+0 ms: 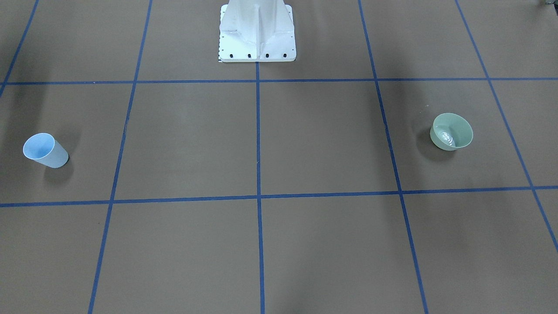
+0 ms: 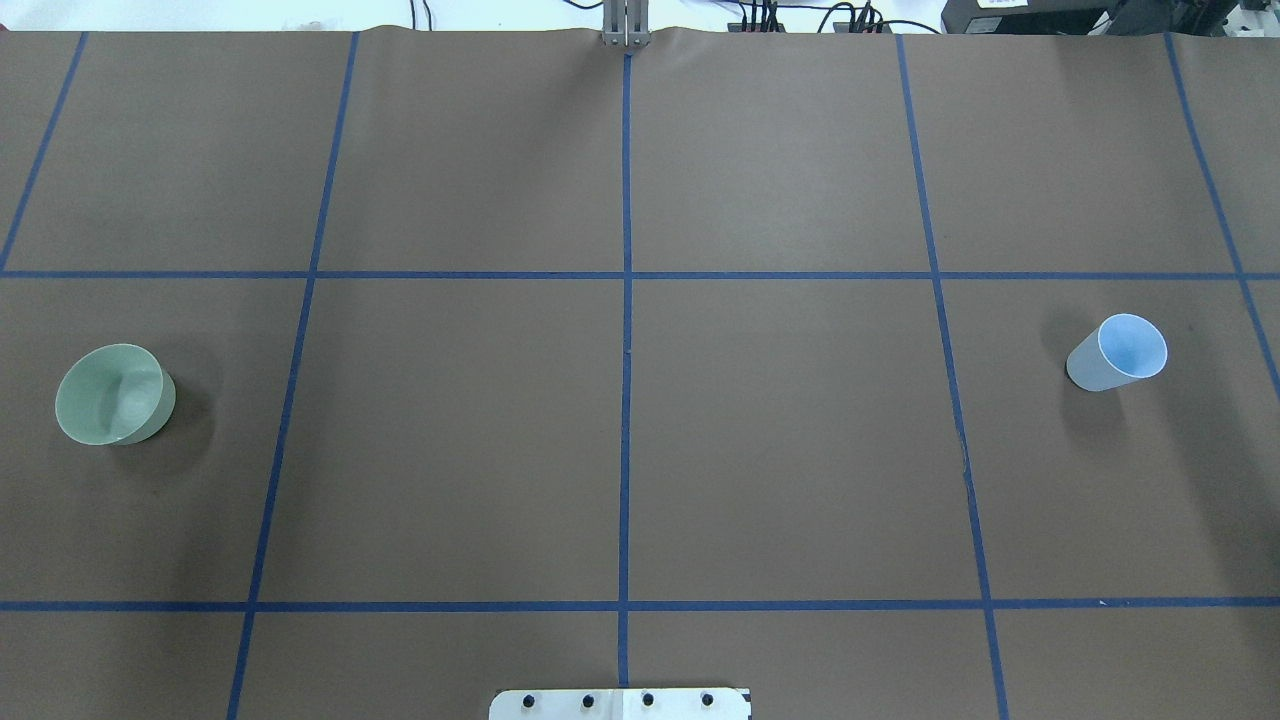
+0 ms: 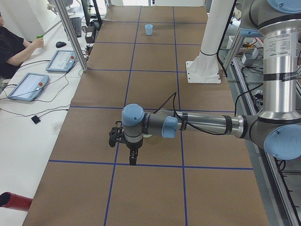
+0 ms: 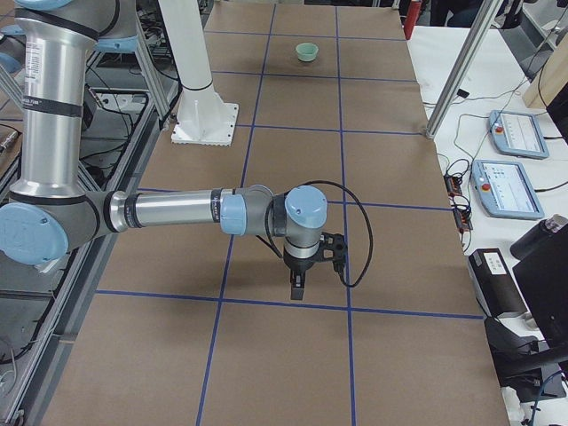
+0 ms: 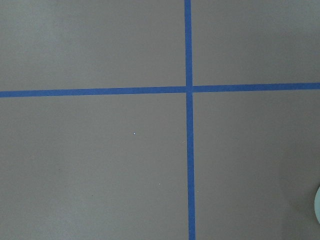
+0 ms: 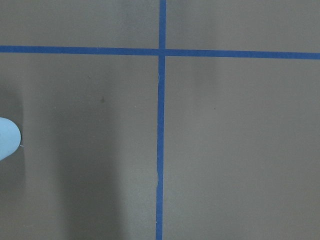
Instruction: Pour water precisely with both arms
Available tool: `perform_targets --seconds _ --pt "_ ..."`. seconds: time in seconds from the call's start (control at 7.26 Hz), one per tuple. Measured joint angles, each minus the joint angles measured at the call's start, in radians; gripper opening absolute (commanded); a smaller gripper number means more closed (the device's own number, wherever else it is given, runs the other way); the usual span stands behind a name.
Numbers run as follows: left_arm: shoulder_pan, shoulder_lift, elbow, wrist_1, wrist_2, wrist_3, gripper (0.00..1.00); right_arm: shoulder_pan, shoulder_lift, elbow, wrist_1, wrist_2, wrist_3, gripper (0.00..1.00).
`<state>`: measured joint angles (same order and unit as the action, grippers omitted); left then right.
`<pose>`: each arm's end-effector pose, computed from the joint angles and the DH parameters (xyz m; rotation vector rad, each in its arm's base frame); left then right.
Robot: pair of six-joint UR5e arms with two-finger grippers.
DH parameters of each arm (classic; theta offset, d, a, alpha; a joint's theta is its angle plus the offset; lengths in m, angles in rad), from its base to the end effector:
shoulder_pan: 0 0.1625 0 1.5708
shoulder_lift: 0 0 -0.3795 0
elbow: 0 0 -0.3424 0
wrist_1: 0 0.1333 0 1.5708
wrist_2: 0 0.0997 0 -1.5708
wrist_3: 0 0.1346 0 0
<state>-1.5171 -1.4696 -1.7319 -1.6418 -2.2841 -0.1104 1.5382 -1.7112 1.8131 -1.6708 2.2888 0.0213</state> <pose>-0.0229 -0.4174 0.6075 0.0665 0.7201 -0.0075 0.0321 -0.3887 0.6046 -0.0175 -0.7178 -0.0115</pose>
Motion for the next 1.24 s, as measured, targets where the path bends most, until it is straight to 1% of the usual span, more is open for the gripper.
perform_targets --seconds 0.83,1.24 --pt "-0.002 0.008 0.002 0.001 -0.007 0.000 1.00 0.000 0.014 0.008 0.003 0.003 -0.002 1.00" --pt "-0.046 0.008 0.001 -0.007 -0.010 -0.001 1.00 0.000 0.027 0.015 0.003 0.009 -0.001 1.00"
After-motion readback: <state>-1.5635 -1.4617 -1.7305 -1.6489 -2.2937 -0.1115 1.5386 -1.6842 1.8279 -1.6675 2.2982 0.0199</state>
